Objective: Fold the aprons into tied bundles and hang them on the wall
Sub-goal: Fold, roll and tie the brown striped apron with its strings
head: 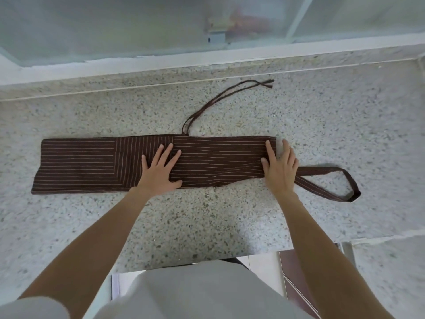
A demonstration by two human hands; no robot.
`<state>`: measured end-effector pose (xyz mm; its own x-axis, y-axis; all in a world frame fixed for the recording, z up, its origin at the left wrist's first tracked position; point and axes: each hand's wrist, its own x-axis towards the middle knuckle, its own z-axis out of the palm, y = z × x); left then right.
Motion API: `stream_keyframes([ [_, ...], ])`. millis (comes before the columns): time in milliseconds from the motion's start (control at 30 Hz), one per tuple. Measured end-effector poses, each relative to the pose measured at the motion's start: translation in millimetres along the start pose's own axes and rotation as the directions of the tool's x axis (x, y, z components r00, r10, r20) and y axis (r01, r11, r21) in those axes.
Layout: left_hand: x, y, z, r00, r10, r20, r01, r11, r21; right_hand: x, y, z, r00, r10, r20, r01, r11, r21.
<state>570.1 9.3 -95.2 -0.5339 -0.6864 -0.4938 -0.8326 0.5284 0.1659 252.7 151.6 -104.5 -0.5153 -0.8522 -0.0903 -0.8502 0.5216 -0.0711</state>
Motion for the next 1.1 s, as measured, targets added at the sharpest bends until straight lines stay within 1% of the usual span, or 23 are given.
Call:
stream_keyframes([
  [100, -1, 2, 3, 0.998, 0.01, -0.057, -0.013, 0.999, -0.046, -24, -22, -8, 0.993, -0.114, -0.003, 0.114, 0.991, 0.073],
  [133, -3, 2, 4, 0.995, 0.018, -0.099, -0.027, 0.995, -0.094, -31, -35, -11, 0.986, -0.168, -0.012, 0.168, 0.98, 0.11],
  [200, -10, -4, 4, 0.979, 0.007, -0.205, -0.058, 0.968, -0.245, -44, -74, -15, 0.958, -0.284, -0.043, 0.287, 0.941, 0.182],
  [267, -23, -18, 6, 0.958, -0.056, -0.283, -0.048, 0.936, -0.349, -53, -120, -13, 0.923, -0.38, -0.063, 0.383, 0.883, 0.273],
  [333, -39, -44, 11, 0.937, -0.161, -0.311, 0.026, 0.918, -0.396, -58, -172, -6, 0.886, -0.46, -0.054, 0.446, 0.816, 0.367],
  [400, -58, -75, 18, 0.917, -0.227, -0.328, 0.073, 0.904, -0.422, -65, -222, 3, 0.846, -0.532, 0.014, 0.473, 0.764, 0.44],
  [467, -75, -104, 22, 0.897, -0.269, -0.35, 0.099, 0.896, -0.434, -71, -258, 13, 0.81, -0.58, 0.093, 0.471, 0.736, 0.487],
  [500, -84, -121, 23, 0.885, -0.307, -0.351, 0.127, 0.883, -0.452, -74, -275, 18, 0.807, -0.582, 0.102, 0.469, 0.735, 0.489],
  [533, -93, -142, 23, 0.867, -0.354, -0.352, 0.159, 0.864, -0.478, -78, -293, 23, 0.82, -0.564, 0.093, 0.463, 0.751, 0.47],
  [600, -102, -171, 22, 0.83, -0.432, -0.352, 0.203, 0.824, -0.53, -83, -307, 30, 0.873, -0.48, 0.084, 0.413, 0.82, 0.397],
  [633, -110, -193, 22, 0.818, -0.46, -0.346, 0.226, 0.809, -0.542, -89, -317, 37, 0.882, -0.463, 0.087, 0.406, 0.841, 0.357],
  [700, -113, -213, 20, 0.797, -0.504, -0.333, 0.284, 0.799, -0.53, -97, -308, 48, 0.867, -0.483, 0.127, 0.443, 0.861, 0.251],
  [800, -120, -240, 20, 0.76, -0.588, -0.275, 0.406, 0.761, -0.506, -102, -301, 53, 0.819, -0.537, 0.199, 0.524, 0.843, 0.117],
  [867, -125, -250, 19, 0.735, -0.639, -0.226, 0.476, 0.724, -0.499, -101, -300, 52, 0.793, -0.558, 0.244, 0.553, 0.828, 0.095],
  [933, -126, -255, 17, 0.716, -0.675, -0.18, 0.521, 0.687, -0.506, -100, -296, 49, 0.774, -0.58, 0.255, 0.579, 0.811, 0.086],
  [967, -127, -256, 15, 0.715, -0.679, -0.167, 0.529, 0.681, -0.507, -101, -294, 46, 0.774, -0.582, 0.249, 0.582, 0.809, 0.084],
  [1033, -126, -259, 13, 0.718, -0.684, -0.129, 0.529, 0.657, -0.537, -104, -288, 36, 0.802, -0.563, 0.202, 0.558, 0.826, 0.085],
  [1100, -124, -263, 10, 0.709, -0.701, -0.075, 0.53, 0.6, -0.599, -111, -282, 27, 0.827, -0.532, 0.182, 0.532, 0.845, 0.053],
])
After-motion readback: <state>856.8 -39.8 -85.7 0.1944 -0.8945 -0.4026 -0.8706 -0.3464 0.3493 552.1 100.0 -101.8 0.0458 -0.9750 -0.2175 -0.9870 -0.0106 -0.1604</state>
